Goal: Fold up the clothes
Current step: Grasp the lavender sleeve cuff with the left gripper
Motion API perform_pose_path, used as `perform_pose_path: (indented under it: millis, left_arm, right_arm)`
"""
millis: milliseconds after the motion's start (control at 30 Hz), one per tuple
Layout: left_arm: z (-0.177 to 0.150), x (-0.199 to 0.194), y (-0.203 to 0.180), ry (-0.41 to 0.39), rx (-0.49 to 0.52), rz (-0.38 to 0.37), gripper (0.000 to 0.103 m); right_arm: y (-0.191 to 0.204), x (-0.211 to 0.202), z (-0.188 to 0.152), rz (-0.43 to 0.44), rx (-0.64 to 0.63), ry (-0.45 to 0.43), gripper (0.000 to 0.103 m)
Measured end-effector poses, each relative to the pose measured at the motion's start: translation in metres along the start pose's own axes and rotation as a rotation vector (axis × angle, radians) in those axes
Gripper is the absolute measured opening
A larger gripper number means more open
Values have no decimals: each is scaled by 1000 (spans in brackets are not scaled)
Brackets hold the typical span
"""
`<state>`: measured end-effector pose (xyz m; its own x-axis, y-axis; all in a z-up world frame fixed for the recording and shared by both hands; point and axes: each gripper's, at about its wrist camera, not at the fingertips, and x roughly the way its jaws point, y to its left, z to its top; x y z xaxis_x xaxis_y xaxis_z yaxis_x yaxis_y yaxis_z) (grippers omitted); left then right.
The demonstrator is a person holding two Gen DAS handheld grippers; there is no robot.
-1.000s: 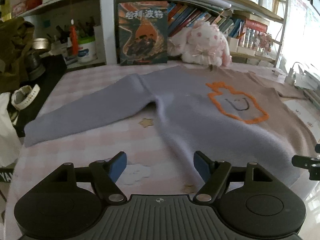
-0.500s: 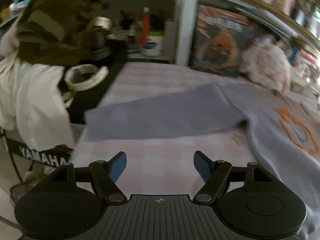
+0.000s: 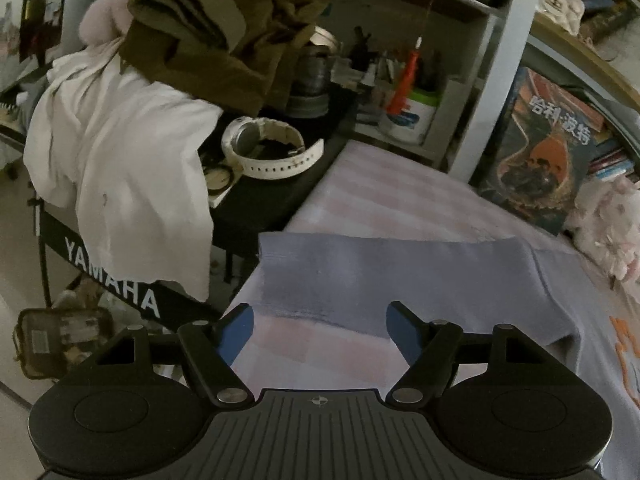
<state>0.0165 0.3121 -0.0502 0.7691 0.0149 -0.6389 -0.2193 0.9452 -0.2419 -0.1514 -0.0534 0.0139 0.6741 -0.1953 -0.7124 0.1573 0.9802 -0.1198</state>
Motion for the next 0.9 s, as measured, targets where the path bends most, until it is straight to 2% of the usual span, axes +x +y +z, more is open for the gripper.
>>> perform_pose_path:
  millis: [100,200,300,333,400,700,900]
  left_arm:
    - [3,10,6,11,-54,8,73]
    - [5,16,13,10,-137,6,57]
    - [7,20,17,14,-218,-29,47]
    - [8,22,17,25,-243,-63,42]
    - [7,26,14,39,-276,-114,42]
    - [4,37,2,63,-381,-184,42]
    - [6,42,-7,64,-388,-193,42]
  right_arm:
    - [0,-1,1,-5,-9,4,96]
    - [0,-3,2,-15,-11,13,96]
    - [-1,-4,3,-21,-11,18,96]
    - [-1,-4,3,-22,-10,19,96]
    - [-1,-4,3,-25,-8,22,96]
    - [4,-2,5,-16,-28,22,96]
    - [3,0,6,-15,-28,19,96]
